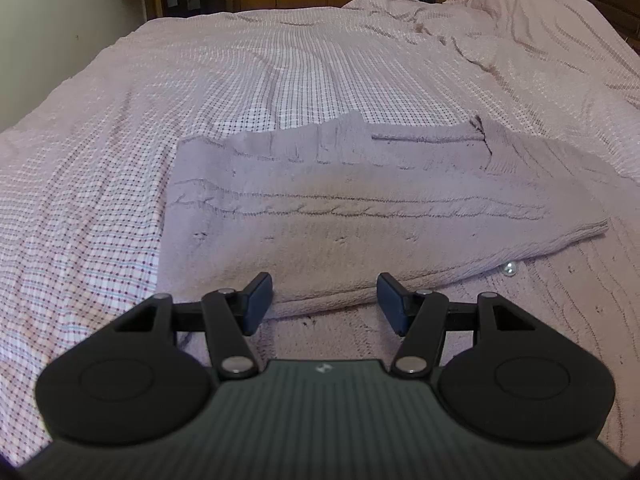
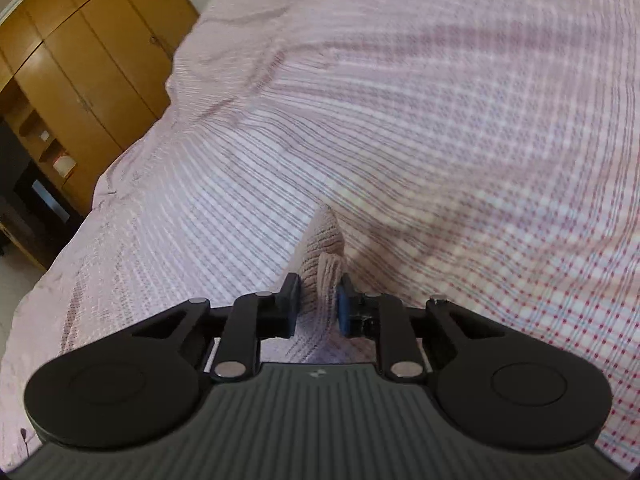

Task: Fold small clothes
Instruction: 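Lift the cuff with the right gripper and carry the sleeve across the cardigan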

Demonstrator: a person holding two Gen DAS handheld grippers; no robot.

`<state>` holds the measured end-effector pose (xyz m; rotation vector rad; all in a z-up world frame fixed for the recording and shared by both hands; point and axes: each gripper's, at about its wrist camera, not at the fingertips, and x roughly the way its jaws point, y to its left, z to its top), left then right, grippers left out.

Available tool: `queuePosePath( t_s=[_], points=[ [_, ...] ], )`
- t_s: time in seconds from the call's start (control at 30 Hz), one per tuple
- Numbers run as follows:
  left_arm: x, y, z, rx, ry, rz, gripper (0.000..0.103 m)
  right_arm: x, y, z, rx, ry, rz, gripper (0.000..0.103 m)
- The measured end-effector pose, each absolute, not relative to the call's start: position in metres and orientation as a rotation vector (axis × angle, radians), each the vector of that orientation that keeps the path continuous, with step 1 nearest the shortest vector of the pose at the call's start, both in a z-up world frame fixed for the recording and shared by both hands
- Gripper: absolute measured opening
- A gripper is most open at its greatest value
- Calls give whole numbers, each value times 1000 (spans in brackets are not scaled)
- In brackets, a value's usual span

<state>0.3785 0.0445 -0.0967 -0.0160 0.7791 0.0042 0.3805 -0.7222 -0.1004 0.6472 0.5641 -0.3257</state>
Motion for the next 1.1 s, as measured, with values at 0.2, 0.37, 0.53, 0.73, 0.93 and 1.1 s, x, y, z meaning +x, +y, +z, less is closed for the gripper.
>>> queuePosePath(
  t_s=[0.2, 0.37, 0.53, 0.73, 0.93, 1.1],
  points=[
    [376, 47, -91, -35, 768, -1, 60, 383, -697, -74, 573, 557, -312, 21],
    [373, 49, -84, -46, 750, -11, 60, 388, -662, -46, 489, 585, -279, 21],
    [374, 57, -78, -69, 741, -14, 60, 389, -634, -26, 417, 622, -298, 18],
    [373, 62, -70, -90, 730, -30, 60, 391, -600, -5, 364, 647, -272, 18],
    [371, 64, -63, -102, 716, -44, 60, 396, -554, 7, 325, 678, -255, 18],
    [371, 71, -61, -122, 713, -43, 60, 407, -506, 14, 216, 722, -258, 18]
  ],
)
